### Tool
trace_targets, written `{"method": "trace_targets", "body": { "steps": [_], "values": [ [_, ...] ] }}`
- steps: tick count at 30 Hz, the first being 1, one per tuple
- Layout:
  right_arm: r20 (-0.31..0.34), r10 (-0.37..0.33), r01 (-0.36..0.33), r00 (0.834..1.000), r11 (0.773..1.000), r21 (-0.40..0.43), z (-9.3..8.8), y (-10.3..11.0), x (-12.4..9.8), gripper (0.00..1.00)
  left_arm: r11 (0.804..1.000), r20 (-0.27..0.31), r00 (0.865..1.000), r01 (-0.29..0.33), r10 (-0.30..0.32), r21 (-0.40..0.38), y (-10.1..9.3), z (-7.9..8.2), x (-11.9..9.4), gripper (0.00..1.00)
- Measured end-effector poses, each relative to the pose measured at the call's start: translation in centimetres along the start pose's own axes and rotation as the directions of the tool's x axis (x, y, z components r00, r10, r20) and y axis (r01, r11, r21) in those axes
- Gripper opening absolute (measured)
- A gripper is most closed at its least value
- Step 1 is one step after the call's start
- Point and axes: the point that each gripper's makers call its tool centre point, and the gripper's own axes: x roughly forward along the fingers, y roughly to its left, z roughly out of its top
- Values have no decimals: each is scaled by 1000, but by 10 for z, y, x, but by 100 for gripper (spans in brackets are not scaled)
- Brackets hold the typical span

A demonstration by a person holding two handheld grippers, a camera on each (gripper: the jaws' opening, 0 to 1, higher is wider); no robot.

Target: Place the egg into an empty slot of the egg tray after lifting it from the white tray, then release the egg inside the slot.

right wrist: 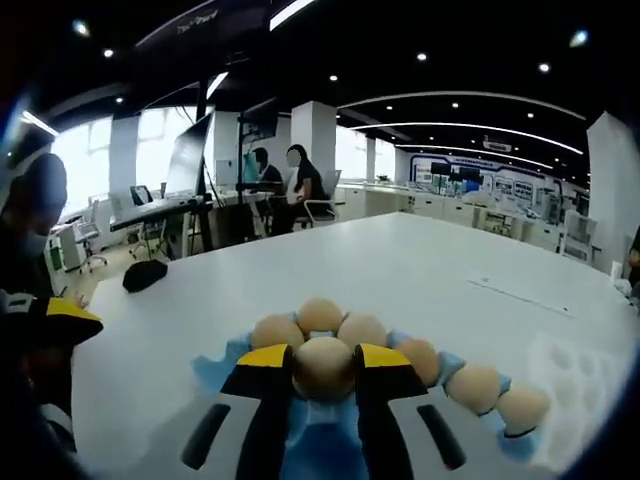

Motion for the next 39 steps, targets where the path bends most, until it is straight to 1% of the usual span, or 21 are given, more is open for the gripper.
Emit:
{"method": "trace_targets", "body": {
  "steps": [2, 8, 14, 16, 17, 21, 23, 24, 26, 28, 30, 34, 39],
  "values": [
    [-10, 1, -1, 1000, 1000, 2, -4, 1, 1, 26, 1000, -3, 1000, -3, 3, 0, 1, -1, 0, 100],
    [2, 3, -3, 1000, 1000, 17, -4, 0, -1, 26, 1000, -4, 1000, -1, 1, -1, -1, -1, 1, 100],
    [18, 0, 0, 1000, 1000, -9, -3, 1, -2, 26, 1000, -1, 1000, 3, -3, 1, -2, 0, 1, 100],
    [38, -17, 18, 999, 1000, -12, -1, -3, -2, 27, 1000, -1, 1000, 2, -2, 2, -2, 0, 1, 100],
    [46, -26, 27, 999, 1000, -16, 1, -4, -3, 28, 1000, -1, 1000, 2, -2, 2, -2, 0, 1, 100],
    [71, -30, 30, 997, 1000, 2, 5, -8, -7, 35, 1000, 0, 1000, -4, 4, 0, -2, 1, -1, 100],
    [71, -36, 36, 997, 999, 2, 6, -10, -9, 35, 1000, 1, 1000, -5, 5, 0, -2, 2, -1, 100],
    [83, -39, 39, 996, 999, 1, 8, -11, -11, 37, 1000, 2, 1000, -5, 5, 0, -3, 2, -1, 100],
    [91, -41, 41, 995, 999, 3, 10, -13, -13, 44, 1000, 5, 1000, -6, 6, 0, -3, 3, -1, 100],
    [101, -58, 58, 993, 998, 2, 12, -16, -17, 50, 1000, 7, 1000, -4, 4, 0, -4, 4, -1, 100],
    [117, -77, 77, 990, 997, 2, 15, -20, -22, 52, 1000, 10, 1000, -3, 3, 1, -6, 5, -1, 100],
    [127, -115, 114, 985, 993, 15, 17, -29, -29, 64, 1000, 14, 1000, 0, 0, -1, -7, 6, -1, 100],
    [124, -161, 155, 979, 986, 55, 14, -46, -42, 71, 1000, 19, 1000, 4, -4, -8, -8, 7, -1, 100]
  ]
}}
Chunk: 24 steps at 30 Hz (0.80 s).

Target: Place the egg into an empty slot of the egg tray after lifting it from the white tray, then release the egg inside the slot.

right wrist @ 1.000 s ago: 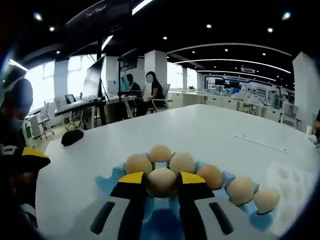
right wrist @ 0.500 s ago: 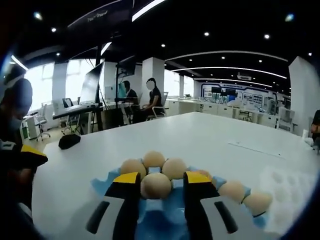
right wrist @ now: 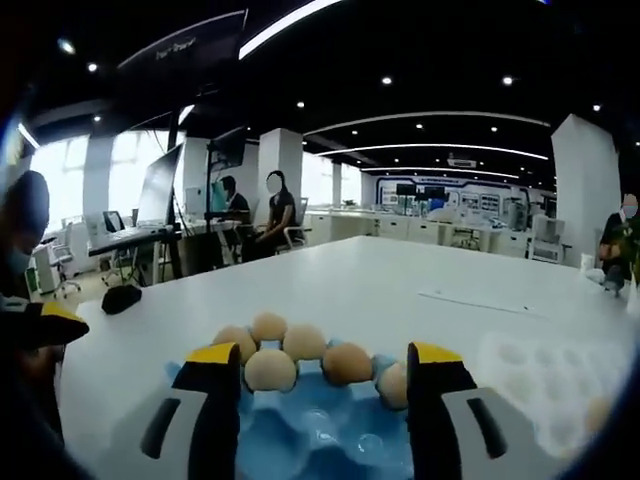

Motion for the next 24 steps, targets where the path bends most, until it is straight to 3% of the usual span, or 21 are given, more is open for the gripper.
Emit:
{"method": "trace_targets", "body": {
  "steps": [24],
  "values": [
    [-67, -149, 151, 987, 988, 15, -23, -69, -45, 72, 1000, -3, 1000, 18, -18, -1, -17, -2, 3, 100]
  ]
}}
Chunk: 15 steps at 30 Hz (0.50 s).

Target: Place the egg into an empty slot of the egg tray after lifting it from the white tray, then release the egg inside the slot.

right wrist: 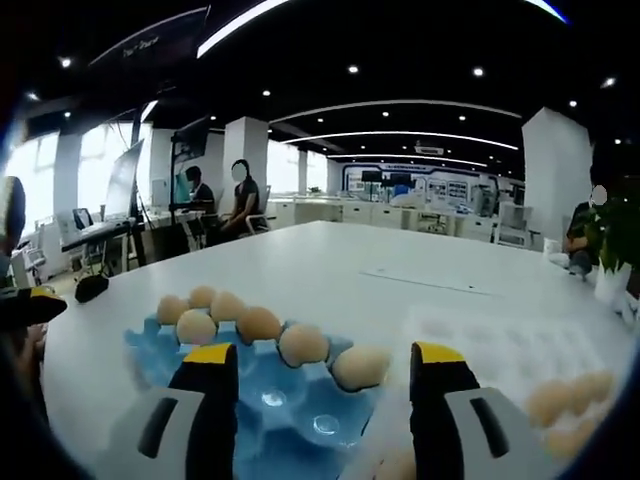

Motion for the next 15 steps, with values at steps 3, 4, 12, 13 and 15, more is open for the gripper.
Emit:
{"method": "trace_targets", "body": {
  "steps": [3, 4, 12, 13, 15],
  "values": [
    [-6, -5, 5, 1000, 1000, 14, -2, -6, -3, 72, 1000, 0, 1000, 1, -1, 2, -1, 0, 0, 100],
    [-12, -12, 12, 1000, 1000, 11, -3, -9, -6, 72, 1000, 2, 1000, 2, -2, 4, -2, 0, 0, 100],
    [-18, -56, 57, 998, 998, 33, -9, -35, -25, 71, 1000, 0, 1000, 8, -8, 4, -5, 0, 0, 100],
    [-22, -66, 67, 998, 997, 37, -10, -39, -26, 71, 1000, 0, 1000, 9, -9, 4, -5, 0, 0, 100],
    [-26, -80, 82, 996, 996, 45, -11, -47, -30, 71, 1000, -2, 1000, 10, -10, 5, -5, -1, 0, 100]
  ]
}}
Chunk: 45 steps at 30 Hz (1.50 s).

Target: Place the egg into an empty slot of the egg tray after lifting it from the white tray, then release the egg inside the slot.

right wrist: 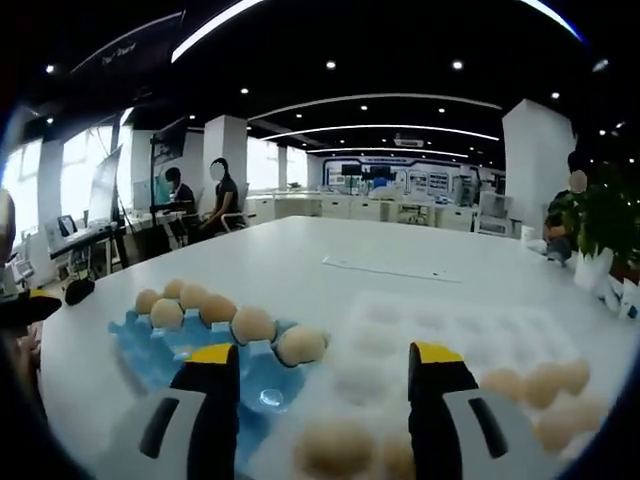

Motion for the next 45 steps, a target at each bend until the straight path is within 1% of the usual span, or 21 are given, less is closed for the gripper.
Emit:
{"method": "trace_targets", "body": {
  "steps": [12, 14, 17, 19, 20, 22, 25, 28, 29, 31, 32, 33, 34, 35, 38, 42, 45],
  "values": [
    [-17, -90, 90, 996, 996, 24, -5, -42, -15, 68, 1000, -2, 1000, 3, -3, 5, 0, 1, -2, 100],
    [-19, -96, 97, 995, 995, 38, -5, -49, -17, 67, 1000, -1, 1000, 5, -5, 4, -1, 1, -1, 100],
    [-25, -88, 89, 996, 993, 74, -9, -55, -20, 65, 1000, -2, 1000, 8, -8, 9, -2, 2, -1, 100],
    [-20, -95, 96, 995, 993, 73, -11, -59, -22, 60, 1000, -2, 1000, 8, -8, 10, -2, 3, 0, 100],
    [-23, -121, 122, 992, 991, 62, -11, -66, -24, 61, 1000, -1, 1000, 9, -9, 10, -3, 3, 0, 100],
    [-25, -124, 126, 992, 989, 73, -11, -71, -25, 62, 1000, 0, 1000, 12, -12, 8, -4, 4, 1, 100],
    [-23, -126, 127, 992, 988, 87, -12, -77, -26, 62, 1000, -3, 1000, 18, -18, 12, -6, 4, 2, 100],
    [-36, -157, 159, 987, 983, 90, -16, -88, -27, 61, 1000, -3, 1000, 17, -17, 11, -6, 4, 3, 100],
    [-38, -158, 161, 987, 982, 94, -17, -90, -27, 61, 1000, -3, 1000, 17, -17, 11, -6, 4, 3, 100],
    [-54, -150, 155, 987, 980, 125, -22, -94, -25, 59, 1000, -3, 1000, 16, -16, 10, -6, 4, 3, 100],
    [-56, -147, 153, 988, 981, 123, -23, -95, -25, 56, 1000, -4, 1000, 15, -15, 10, -6, 4, 3, 100],
    [-49, -156, 160, 987, 981, 109, -23, -97, -25, 54, 1000, -4, 1000, 14, -13, 11, -6, 4, 3, 100],
    [-55, -162, 167, 985, 980, 110, -24, -99, -25, 52, 1000, -3, 1000, 13, -13, 10, -6, 4, 3, 100],
    [-59, -169, 176, 984, 975, 137, -24, -102, -25, 49, 1000, -2, 1000, 13, -13, 9, -6, 5, 3, 100],
    [-74, -188, 197, 979, 968, 154, -26, -110, -27, 42, 1000, -5, 1000, 8, -8, 7, -5, 4, 3, 100],
    [-112, -218, 230, 970, 967, 109, -31, -116, -28, 31, 1000, -7, 1000, 5, -5, 6, -4, 3, 3, 100],
    [-114, -221, 232, 969, 967, 100, -30, -116, -28, 31, 1000, -5, 1000, 3, -3, 5, -3, 4, 3, 100]
  ]
}}
